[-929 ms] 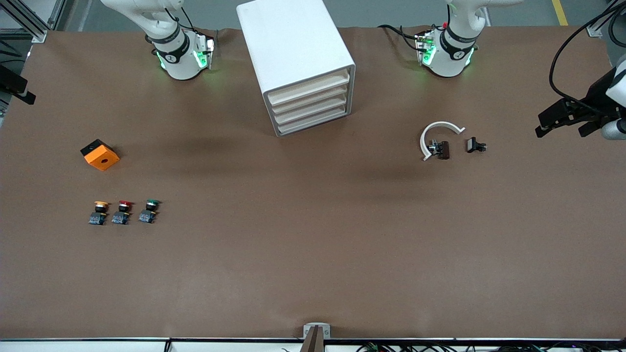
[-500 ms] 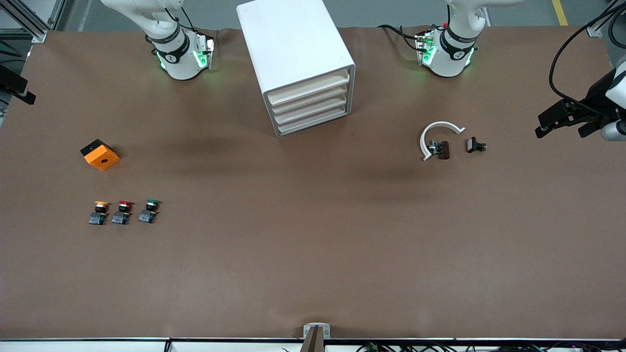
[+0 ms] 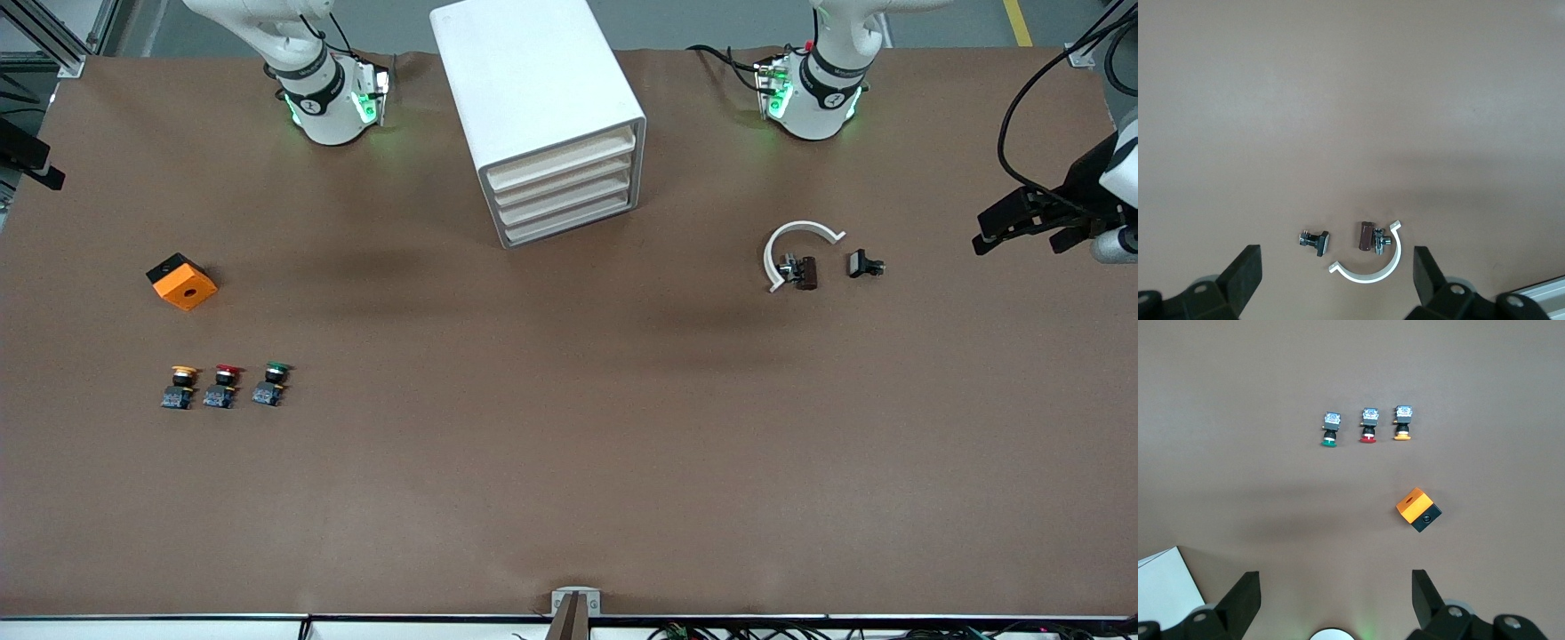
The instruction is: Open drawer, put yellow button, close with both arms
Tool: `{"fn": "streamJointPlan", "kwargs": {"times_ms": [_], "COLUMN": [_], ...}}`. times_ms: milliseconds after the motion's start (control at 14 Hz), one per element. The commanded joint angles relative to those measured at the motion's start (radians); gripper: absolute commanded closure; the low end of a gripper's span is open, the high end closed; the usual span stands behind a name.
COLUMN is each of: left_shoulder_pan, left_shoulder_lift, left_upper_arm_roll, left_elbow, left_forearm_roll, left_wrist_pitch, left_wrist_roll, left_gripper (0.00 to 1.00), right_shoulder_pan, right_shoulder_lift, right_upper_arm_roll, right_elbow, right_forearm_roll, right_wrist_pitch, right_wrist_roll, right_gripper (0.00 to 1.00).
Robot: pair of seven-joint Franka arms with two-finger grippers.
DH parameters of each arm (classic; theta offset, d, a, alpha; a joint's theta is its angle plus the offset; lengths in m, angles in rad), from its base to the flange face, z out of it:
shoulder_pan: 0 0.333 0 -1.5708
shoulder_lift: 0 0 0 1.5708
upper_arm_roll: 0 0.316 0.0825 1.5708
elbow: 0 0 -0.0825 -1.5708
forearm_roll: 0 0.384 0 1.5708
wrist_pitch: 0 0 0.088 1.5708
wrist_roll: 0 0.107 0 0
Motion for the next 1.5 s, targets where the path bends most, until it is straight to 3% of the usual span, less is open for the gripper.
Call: {"fn": "streamJointPlan", "kwargs": {"times_ms": [0,714,1071,1429], "left_shoulder_pan": [0.008,0.036,-0.035,-0.134], "left_shoulder_lift": [0.037,0.245,0.342,0.353], "left_upper_arm_roll": [-0.001,-0.004,-0.013,-0.015], "left_elbow": [0.024,0.021,0.013,0.042], "left_forearm_roll": [0.022,0.01,0.01,-0.012], "left_wrist_pitch": [-0.049,-0.01,0.107,0.11], "left_wrist_roll": [-0.007,-0.062,-0.313,-0.701], "left_gripper": [0.0,0.0,0.0,0.0], "right_shoulder_pan": [-0.005,-0.007,-0.008,-0.025], "right_shoulder_lift": [-0.022,-0.02,-0.008,0.056], "right_upper_arm_roll": [0.001,0.001,0.0,-0.002], "right_elbow": [-0.022,-0.021,0.001,0.01], "right_forearm_roll": [0.013,0.013,0.008,0.015], "right_wrist_pitch": [0.004,0.008,0.001,0.004], "right_wrist_roll": [-0.012,-0.012,0.003,-0.008], "right_gripper": [0.0,0.0,0.0,0.0]}}
